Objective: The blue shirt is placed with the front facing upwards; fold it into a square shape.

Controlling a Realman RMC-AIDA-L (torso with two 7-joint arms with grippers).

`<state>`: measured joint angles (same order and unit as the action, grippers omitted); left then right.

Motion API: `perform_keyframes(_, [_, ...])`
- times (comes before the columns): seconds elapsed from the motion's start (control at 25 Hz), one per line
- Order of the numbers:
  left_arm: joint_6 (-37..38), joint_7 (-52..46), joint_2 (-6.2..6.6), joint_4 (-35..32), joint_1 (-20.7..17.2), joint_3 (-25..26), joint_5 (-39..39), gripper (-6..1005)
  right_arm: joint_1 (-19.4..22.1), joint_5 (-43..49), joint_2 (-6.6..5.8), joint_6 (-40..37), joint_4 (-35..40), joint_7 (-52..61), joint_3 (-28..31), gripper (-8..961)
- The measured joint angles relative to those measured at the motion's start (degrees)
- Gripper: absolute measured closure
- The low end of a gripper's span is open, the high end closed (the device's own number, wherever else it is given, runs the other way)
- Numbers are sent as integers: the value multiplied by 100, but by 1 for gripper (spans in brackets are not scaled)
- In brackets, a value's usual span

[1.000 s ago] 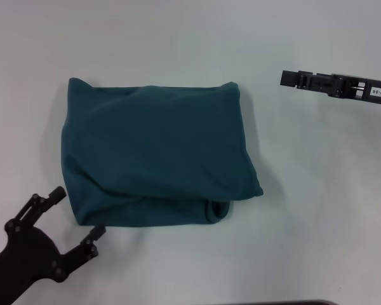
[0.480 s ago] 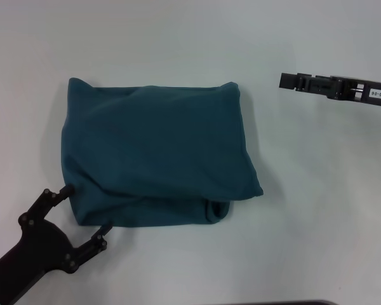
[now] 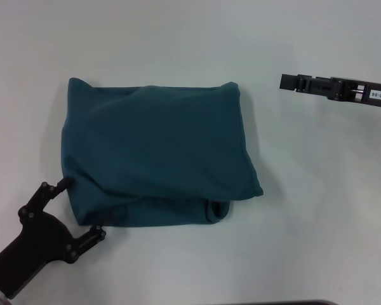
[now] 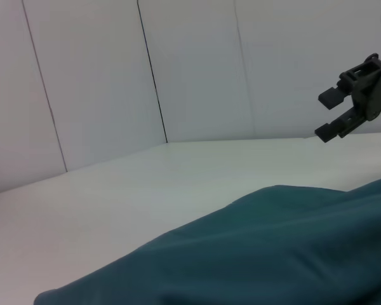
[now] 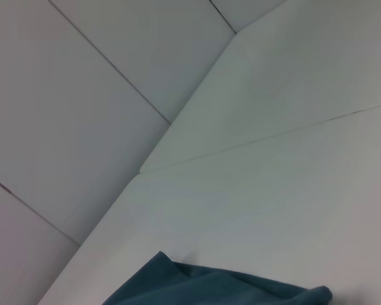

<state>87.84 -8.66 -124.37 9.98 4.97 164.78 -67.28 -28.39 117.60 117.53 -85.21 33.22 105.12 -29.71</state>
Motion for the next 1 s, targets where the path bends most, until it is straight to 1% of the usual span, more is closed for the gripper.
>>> perform_keyframes(0.52, [-80,-24,11,4,82,7,-107,116,-8,0,-2,-3,0,-1,-18,101])
perform_keyframes(0.72, [18,-466,32,176,124,-94,-66,225,-8,0,-4,-5,0,34,-18,101])
perform_keyframes(0.84, [-1,-453,18,244,119,-139,-63,290,-7,0,-15,-5,0,67,-18,102])
perform_keyframes(1.0, [-39,-336,6,254,123,-162,-58,431,-17,0,-19,-5,0,69,-18,102])
